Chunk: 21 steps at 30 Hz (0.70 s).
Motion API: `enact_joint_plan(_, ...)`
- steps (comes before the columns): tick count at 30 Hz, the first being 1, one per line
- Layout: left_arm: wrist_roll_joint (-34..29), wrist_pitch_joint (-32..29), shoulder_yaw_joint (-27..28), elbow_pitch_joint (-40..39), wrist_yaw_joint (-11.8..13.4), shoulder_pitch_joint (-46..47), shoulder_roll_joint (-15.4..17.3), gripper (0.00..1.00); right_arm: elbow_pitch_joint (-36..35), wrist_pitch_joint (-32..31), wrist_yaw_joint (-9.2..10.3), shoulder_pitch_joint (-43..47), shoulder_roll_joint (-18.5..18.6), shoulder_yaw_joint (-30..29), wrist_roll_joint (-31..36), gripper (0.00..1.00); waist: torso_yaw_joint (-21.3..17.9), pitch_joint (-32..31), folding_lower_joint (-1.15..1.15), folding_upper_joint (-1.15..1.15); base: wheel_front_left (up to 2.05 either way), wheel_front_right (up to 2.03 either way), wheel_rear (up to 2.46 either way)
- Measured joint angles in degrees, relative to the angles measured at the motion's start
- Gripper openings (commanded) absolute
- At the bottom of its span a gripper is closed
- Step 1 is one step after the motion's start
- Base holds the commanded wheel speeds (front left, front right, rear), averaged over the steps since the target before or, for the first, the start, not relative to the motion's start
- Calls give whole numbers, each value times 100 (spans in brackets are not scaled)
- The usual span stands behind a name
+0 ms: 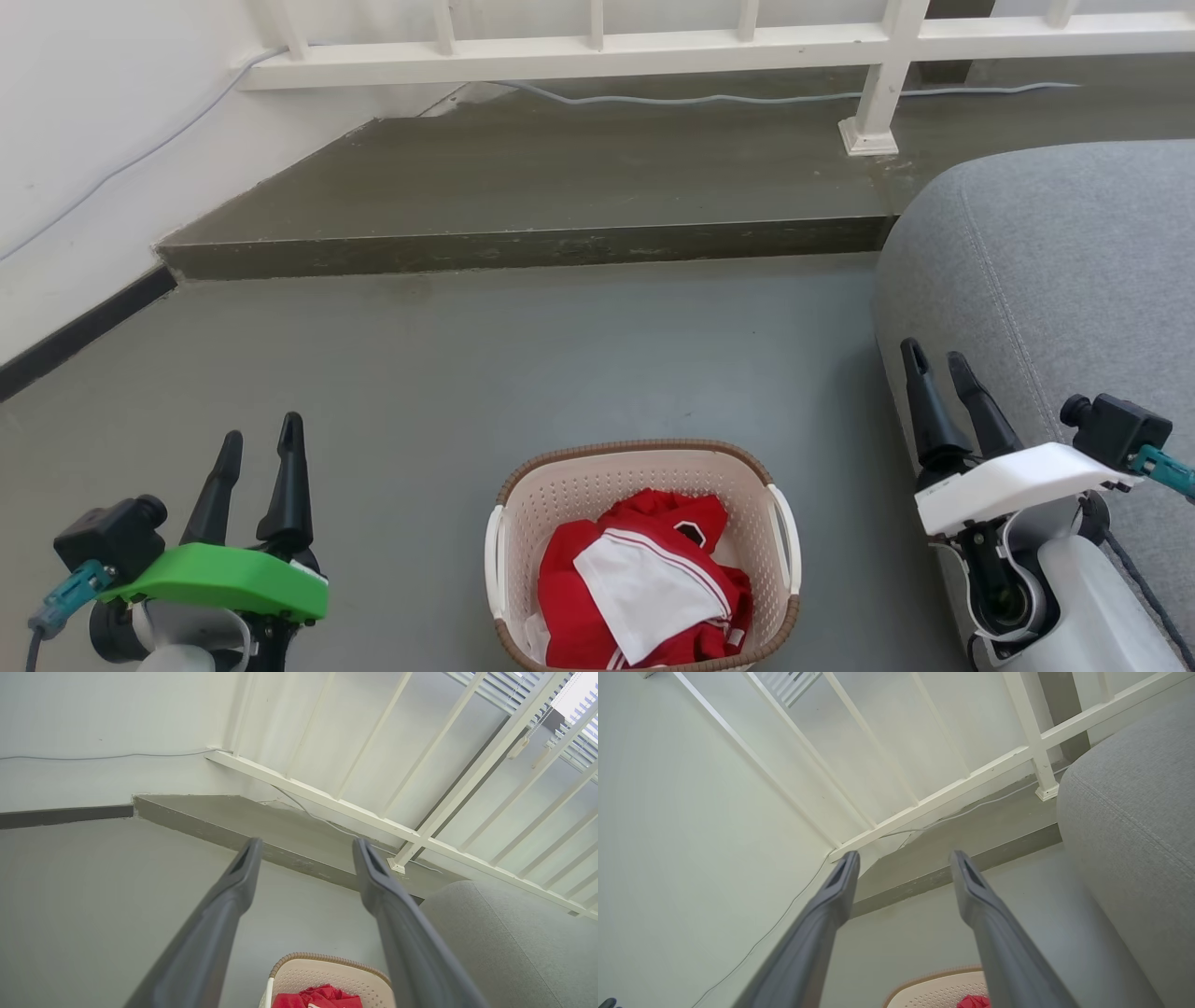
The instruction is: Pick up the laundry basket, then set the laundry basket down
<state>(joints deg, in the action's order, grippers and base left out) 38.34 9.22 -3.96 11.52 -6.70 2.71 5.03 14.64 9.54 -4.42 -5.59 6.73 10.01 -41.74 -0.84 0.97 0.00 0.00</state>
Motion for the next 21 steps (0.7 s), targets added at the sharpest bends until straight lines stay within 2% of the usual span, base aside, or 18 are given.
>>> enact_joint_plan(21, -1742, 459, -16, -143, -2, 108, -49, 100, 53, 412, 97, -138, -46, 279, 1766, 100, -20, 33, 0, 0, 0, 0, 0)
